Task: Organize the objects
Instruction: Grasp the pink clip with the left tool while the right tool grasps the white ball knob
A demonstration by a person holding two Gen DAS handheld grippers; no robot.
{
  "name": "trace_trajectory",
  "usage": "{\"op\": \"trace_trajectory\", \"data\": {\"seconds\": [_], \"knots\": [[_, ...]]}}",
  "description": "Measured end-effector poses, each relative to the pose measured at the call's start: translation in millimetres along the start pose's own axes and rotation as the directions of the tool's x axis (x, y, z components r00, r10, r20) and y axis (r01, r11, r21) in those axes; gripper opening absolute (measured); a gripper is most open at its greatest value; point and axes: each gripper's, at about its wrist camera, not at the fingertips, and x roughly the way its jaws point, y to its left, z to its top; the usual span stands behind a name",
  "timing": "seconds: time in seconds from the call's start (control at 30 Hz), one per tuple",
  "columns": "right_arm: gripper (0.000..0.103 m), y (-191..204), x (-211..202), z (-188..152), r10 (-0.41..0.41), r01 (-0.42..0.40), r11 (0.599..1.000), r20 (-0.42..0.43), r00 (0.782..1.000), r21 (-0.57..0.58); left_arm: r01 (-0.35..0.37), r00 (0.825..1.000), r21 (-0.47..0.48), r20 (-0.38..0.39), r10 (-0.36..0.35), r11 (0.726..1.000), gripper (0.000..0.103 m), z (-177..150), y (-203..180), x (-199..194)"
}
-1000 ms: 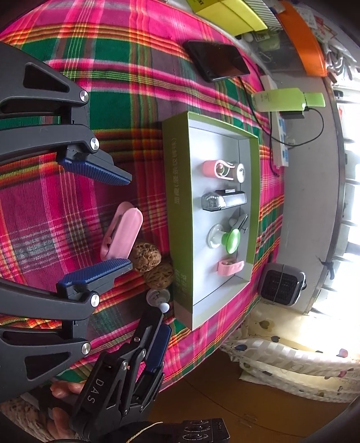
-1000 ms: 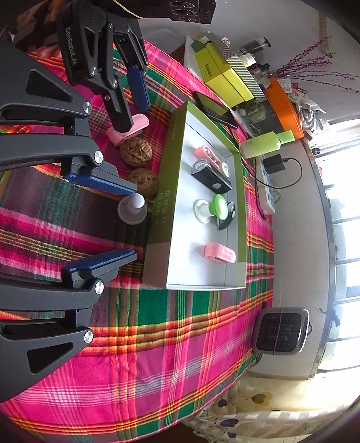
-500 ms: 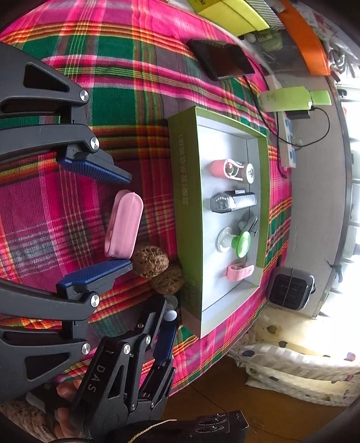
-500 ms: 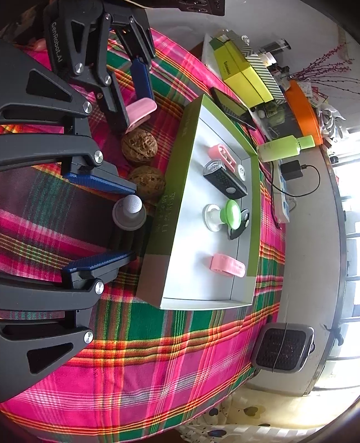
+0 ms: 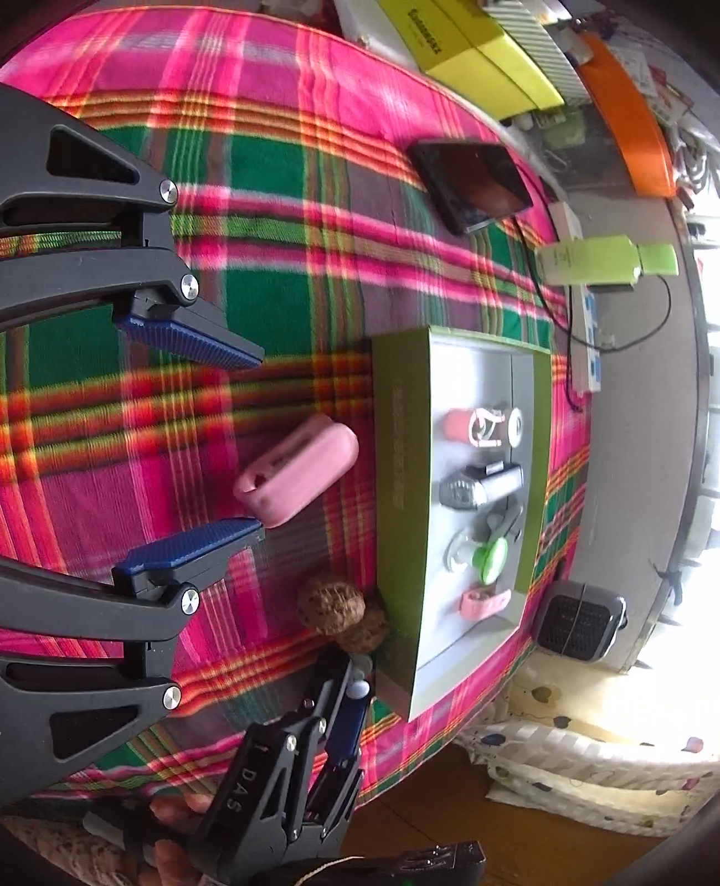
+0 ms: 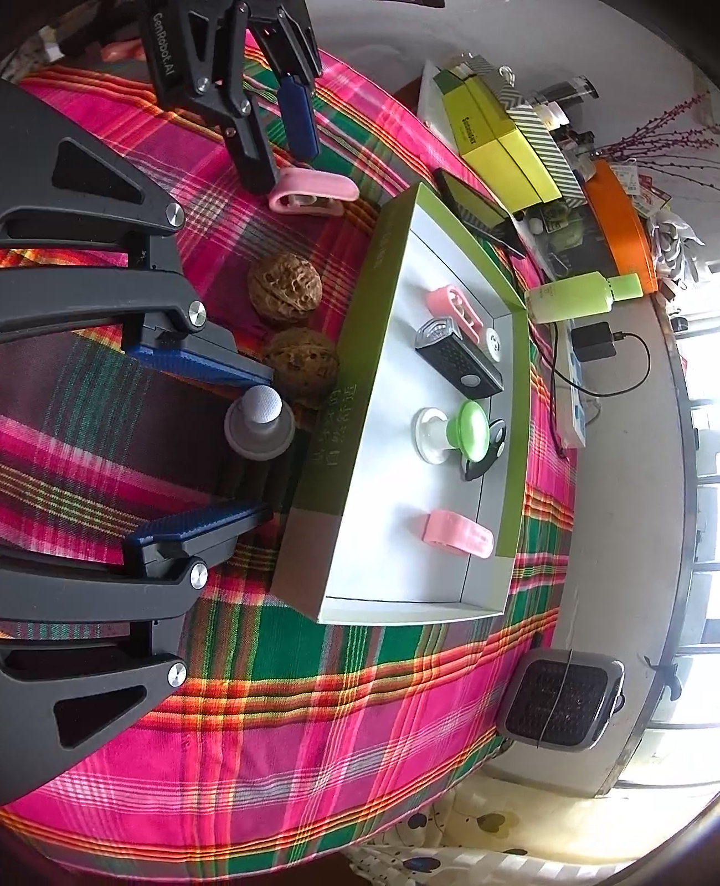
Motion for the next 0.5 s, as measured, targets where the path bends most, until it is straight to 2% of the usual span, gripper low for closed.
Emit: {"op": "trace_trajectory", "data": {"seconds": [0.17,0.43,0.5], "knots": [[0.043,2.2,1.1,0.7,-0.011,0.011,1.000,-0.003,1.000,-0.008,-0.018,1.000,-0.024,-0.002,0.018,1.000,0.055,-1.2,6.6,-2.0],[0.043,3.7,1.7,0.5,-0.030,0.030,0.999,-0.004,1.000,-0.013,0.020,1.000,-0.027,0.016,-0.019,0.999,0.055,3.5,0.5,2.7],[0.043,3.2,1.9,0.9,-0.029,0.029,1.000,-0.004,1.000,-0.007,0.009,1.000,-0.024,0.021,-0.009,1.000,0.055,7.1,-0.7,5.5]]}}
